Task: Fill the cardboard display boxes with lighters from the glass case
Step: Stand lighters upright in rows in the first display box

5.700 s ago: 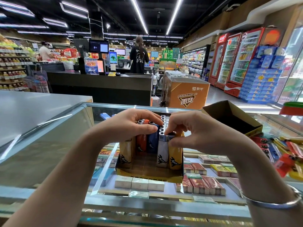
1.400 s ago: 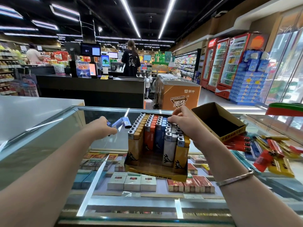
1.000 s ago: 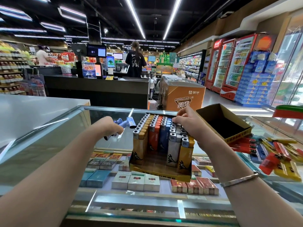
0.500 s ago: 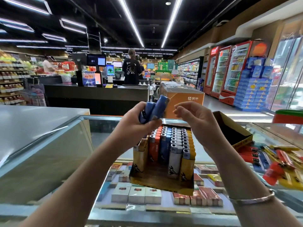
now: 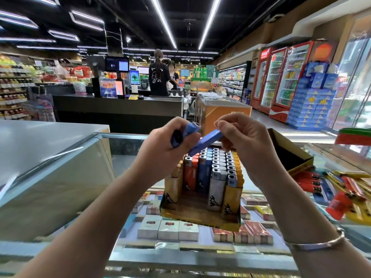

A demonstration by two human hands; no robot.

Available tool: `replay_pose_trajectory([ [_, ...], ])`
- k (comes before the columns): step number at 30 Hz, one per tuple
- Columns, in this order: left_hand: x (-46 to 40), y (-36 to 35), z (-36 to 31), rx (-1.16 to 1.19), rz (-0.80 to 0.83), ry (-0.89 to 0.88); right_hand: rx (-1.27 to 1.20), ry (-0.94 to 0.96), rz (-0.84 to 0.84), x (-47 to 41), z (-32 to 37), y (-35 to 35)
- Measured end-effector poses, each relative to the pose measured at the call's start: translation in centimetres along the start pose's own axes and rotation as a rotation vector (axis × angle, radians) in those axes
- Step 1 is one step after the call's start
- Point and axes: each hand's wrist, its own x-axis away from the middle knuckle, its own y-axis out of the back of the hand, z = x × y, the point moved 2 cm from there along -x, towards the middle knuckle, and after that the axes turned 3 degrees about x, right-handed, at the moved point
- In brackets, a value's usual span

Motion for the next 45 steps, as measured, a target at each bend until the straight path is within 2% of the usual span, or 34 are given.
replay_pose_trajectory([
  [3, -0.1, 0.7, 0.6, 0.213, -0.090, 0.131, -0.049, -0.040, -0.029, -0.1, 0.0, 0.4],
  [6, -0.1, 1.4, 1.1, 0.326, -0.187, 0.220, -0.034, -0.014, -0.050, -0.1, 0.3, 0.5],
  [11, 0.1, 1.7, 1.8, 0.451, -0.292, 0.356, 0.225, 0.157, 0.068, 0.4, 0.9, -0.2],
  [16, 0.2, 1.3, 1.3, 0.526, -0.253, 0.354, 0.459, 0.217, 0.161, 0.8, 0.4, -1.0],
  [24, 0.1, 1.2, 1.8, 0.505, -0.239, 0.313, 0.617, 0.025, 0.238, 0.8, -0.5, -1.5],
  [28, 0.1, 1.3, 2.0, 0.484, -0.227, 0.307, 0.704, -0.001, 0.281, 0.7, -0.2, -1.7],
  [33, 0.2, 1.3, 1.9, 0.491, -0.231, 0.313, 0.707, -0.066, 0.370, 0.5, 0.0, -2.0],
  [39, 0.3, 1.6, 2.1, 0.511, -0.234, 0.335, 0.736, -0.059, 0.412, 0.7, 0.0, -1.9],
  [43, 0.4, 1.8, 2.3, 0.563, -0.234, 0.367, 0.680, -0.073, 0.374, 0.8, -0.3, -1.6],
  [45, 0.3, 1.8, 2.4, 0.601, -0.245, 0.385, 0.564, -0.050, 0.259, 0.8, 0.0, -1.4],
])
